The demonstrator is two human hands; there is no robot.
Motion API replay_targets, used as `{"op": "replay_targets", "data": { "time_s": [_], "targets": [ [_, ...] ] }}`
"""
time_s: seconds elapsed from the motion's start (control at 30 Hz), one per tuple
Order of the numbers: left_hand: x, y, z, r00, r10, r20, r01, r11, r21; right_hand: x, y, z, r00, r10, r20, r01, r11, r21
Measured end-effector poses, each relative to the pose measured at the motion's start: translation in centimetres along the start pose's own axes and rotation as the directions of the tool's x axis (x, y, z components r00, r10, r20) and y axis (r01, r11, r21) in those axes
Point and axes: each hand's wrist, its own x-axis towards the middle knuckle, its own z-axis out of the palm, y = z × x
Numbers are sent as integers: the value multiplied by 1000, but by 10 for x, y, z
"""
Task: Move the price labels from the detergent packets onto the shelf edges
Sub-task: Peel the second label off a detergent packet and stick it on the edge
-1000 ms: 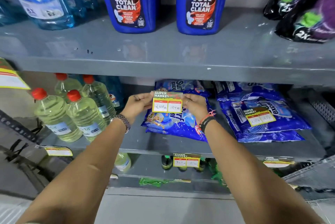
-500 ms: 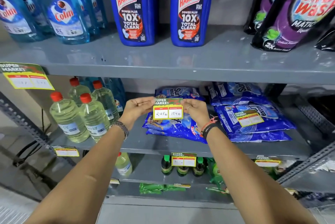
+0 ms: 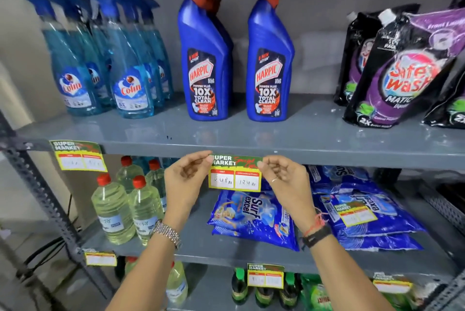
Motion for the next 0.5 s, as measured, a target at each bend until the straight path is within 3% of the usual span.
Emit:
{"op": "replay_targets", "data": {
  "time_s": [0.2,0.5],
  "targets": [
    [9,7,5,999,21,-25,-18,992,124,2,-11,-2,996,-39,-75,35,997,-63],
    [10,8,11,996,45,-82,-32,987,156,6,-12,2,986,-43,-163,20,989,-143]
  ]
}}
